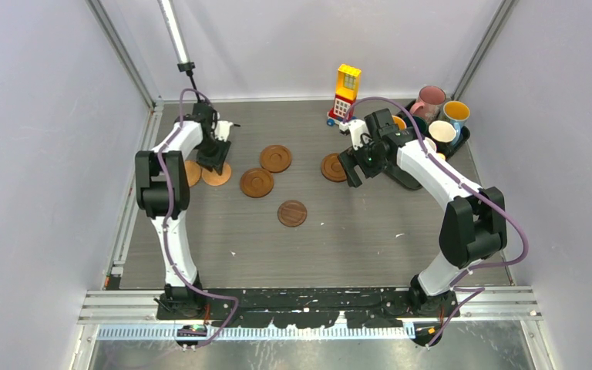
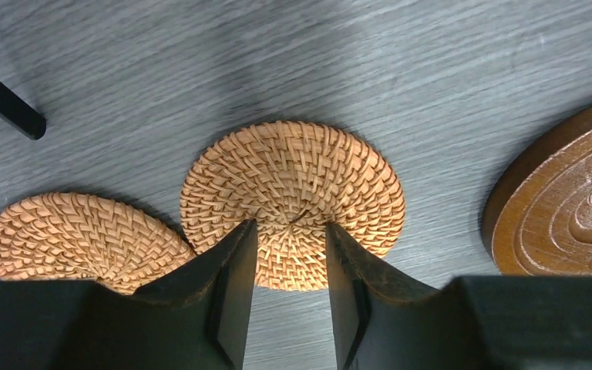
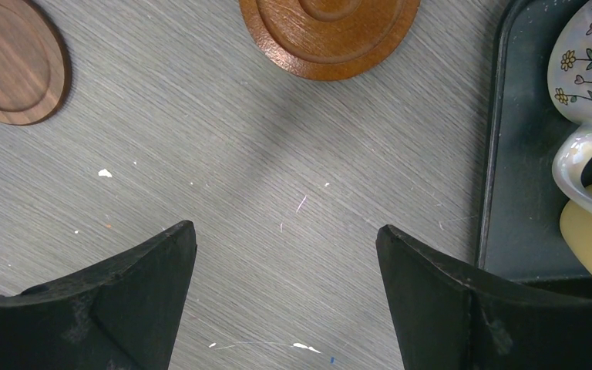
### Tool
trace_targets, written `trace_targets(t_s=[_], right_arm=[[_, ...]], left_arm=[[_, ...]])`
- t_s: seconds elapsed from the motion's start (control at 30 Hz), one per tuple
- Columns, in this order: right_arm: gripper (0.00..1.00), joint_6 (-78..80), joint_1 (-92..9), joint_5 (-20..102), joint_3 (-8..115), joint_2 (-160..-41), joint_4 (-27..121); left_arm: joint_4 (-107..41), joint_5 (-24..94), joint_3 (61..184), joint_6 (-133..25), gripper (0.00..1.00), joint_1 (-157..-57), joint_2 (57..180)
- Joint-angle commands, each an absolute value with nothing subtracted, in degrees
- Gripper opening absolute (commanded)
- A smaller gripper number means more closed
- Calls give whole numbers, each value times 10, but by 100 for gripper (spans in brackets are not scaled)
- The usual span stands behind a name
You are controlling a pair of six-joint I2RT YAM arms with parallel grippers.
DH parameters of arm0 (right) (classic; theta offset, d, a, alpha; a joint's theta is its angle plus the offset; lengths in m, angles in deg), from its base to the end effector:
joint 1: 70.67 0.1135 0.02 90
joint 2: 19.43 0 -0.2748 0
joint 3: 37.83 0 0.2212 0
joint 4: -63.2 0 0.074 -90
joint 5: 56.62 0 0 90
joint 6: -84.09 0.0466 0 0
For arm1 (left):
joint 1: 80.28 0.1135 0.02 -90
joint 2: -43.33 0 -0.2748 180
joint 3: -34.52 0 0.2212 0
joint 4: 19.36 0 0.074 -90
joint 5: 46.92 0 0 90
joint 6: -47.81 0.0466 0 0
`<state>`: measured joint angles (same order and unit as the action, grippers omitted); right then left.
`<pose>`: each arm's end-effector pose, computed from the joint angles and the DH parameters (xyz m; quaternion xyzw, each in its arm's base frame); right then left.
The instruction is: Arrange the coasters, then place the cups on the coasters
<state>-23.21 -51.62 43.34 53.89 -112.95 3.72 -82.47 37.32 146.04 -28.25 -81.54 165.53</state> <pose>0.2957 0.1106 0.2757 -0.3215 0.9102 0.0879 0.2458 0.4172 -0.0139 0.1895 0.1378 0.9791 -0.0339 0.1454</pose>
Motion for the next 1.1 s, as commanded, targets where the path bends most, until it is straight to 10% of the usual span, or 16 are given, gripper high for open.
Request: trace_targets(t_s=[0.0, 0.53, 1.07], right_arm=[[91, -239, -517, 430, 561, -1125, 39], [91, -232, -517, 459, 551, -1121, 34], [91, -213, -517, 481, 548, -1128, 42]], left_arm=[[-849, 394, 1432, -245, 38, -822, 1640], [-868, 434, 1116, -99, 35, -763, 1428], [-853, 408, 1140, -83, 38, -689, 1450]])
